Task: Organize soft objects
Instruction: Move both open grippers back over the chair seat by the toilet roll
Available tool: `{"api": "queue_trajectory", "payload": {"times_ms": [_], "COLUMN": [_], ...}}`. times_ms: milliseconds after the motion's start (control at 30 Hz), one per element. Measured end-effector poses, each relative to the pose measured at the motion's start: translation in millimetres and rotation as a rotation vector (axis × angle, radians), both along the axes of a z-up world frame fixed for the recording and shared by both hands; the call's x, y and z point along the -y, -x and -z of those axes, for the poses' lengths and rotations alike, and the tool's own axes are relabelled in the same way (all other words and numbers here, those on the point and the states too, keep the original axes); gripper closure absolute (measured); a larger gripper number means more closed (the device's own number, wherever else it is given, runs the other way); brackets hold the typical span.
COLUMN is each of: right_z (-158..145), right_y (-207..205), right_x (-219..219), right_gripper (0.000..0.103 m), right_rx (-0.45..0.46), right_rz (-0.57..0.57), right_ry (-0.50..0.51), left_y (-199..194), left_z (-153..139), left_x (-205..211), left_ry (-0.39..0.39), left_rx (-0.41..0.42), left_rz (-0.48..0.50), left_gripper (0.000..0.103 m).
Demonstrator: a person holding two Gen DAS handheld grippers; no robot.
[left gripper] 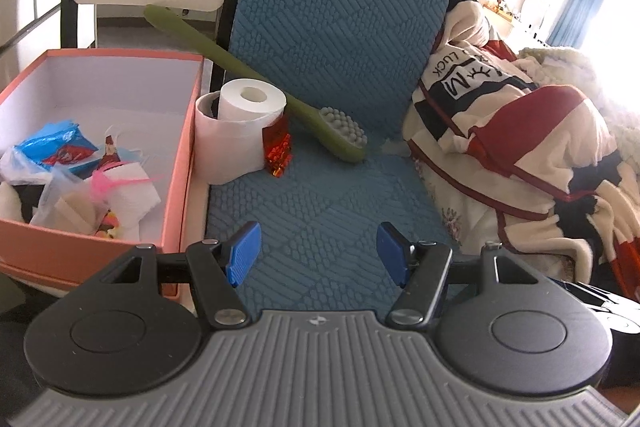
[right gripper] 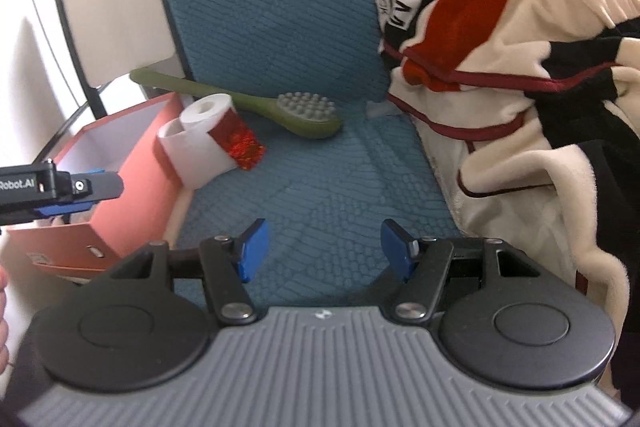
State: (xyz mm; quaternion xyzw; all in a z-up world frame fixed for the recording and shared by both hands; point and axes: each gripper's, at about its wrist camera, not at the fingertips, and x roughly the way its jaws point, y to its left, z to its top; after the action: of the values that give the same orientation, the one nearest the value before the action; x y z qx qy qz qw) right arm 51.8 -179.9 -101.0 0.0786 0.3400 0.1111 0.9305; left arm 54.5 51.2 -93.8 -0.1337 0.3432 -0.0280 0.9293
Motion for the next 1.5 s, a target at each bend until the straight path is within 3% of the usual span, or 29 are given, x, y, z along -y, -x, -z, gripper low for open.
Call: {"api": "queue_trajectory", "payload": {"times_ms": [733, 1267, 1500], "right_z": [41, 72, 92], "right_y": [-90, -165, -202], "right_x": [-2, -18, -23], "right_gripper": [0.039, 0.039, 0.039], "right_rx": [0.081, 0.148, 0.120], "right_rz": [0.097, 0.072, 0.071], "right_ry": [0.015, 0.063, 0.088], "left_y": [-87, -147, -171], "left_z": [54, 93, 110], "left_x": [-1, 25, 27], "left_ry": [-0.088, -0.178, -0.184], "left_rx": [-0.017, -0.010, -0.005], "left_rz": [-0.065, -0.048, -0.064], "left_gripper": [0.034, 0.034, 0.034]}}
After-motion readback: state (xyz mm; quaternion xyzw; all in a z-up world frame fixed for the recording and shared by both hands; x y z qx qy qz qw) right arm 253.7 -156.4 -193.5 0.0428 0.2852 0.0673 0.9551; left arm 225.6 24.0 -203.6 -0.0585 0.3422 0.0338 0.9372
